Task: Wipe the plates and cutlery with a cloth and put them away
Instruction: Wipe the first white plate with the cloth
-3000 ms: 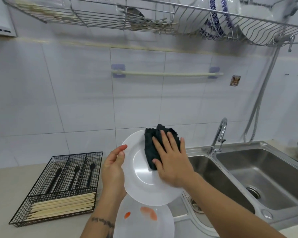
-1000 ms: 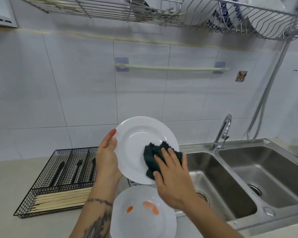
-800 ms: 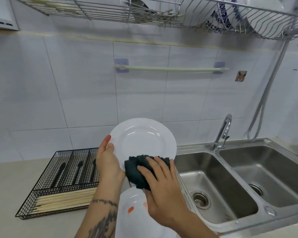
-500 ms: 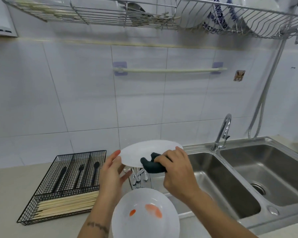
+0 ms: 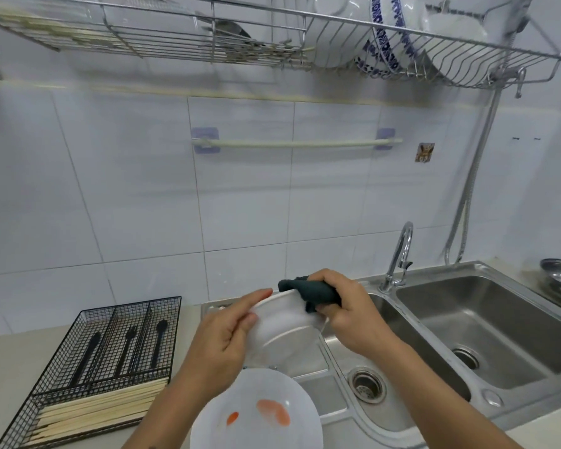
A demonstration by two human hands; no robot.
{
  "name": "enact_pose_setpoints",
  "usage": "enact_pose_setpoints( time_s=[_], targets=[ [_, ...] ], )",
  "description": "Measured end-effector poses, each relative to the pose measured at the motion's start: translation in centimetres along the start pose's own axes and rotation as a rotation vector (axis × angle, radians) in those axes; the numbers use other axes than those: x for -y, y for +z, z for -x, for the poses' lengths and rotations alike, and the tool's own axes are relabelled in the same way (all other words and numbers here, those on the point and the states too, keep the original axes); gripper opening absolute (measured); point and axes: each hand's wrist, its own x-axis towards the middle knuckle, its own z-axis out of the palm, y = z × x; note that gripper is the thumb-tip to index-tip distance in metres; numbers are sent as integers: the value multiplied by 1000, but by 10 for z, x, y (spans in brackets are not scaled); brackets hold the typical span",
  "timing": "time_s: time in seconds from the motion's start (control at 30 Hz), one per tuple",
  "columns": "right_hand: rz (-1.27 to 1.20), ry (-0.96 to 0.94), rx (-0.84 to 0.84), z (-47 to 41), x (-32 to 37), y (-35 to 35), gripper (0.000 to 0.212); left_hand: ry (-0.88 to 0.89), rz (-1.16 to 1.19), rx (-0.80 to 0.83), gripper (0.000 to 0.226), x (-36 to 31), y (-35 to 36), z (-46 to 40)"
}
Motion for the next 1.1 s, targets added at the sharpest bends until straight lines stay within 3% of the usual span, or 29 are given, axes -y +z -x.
enact_pose_setpoints(
  time_s=[0.17,0.23,0.3,0.4,0.47,0.57,0.73,0.9,1.1],
  targets=[
    [87,47,-200,11,-15,14,50,-199,337,-157,33,-6,18,1],
    [112,71,-271,18,-21,20,58,-291,426,-224,41,-8,22,2],
    [135,122,-251,30,-29,27,63,-370,484,-288,44,-5,24,1],
    [344,6,-160,45,-27,47,68,-444,541,-348,44,-4,21,-5],
    [451,-94,-122,40,-18,55,67,-460,552,-269,43,-10,22,-8],
    [539,-81,-131,14,-8,50,63,-440,545,-187,42,-19,27,-8],
    [339,85,-149,-4,-24,30,63,-473,610,-328,37,-15,15,-13],
    [514,-123,-150,-3,0,49,64,-507,700,-326,36,-19,14,-14],
    [374,-69,-170,-26,-10,20,60,-491,966,-412,30,-18,1,-24]
  ],
)
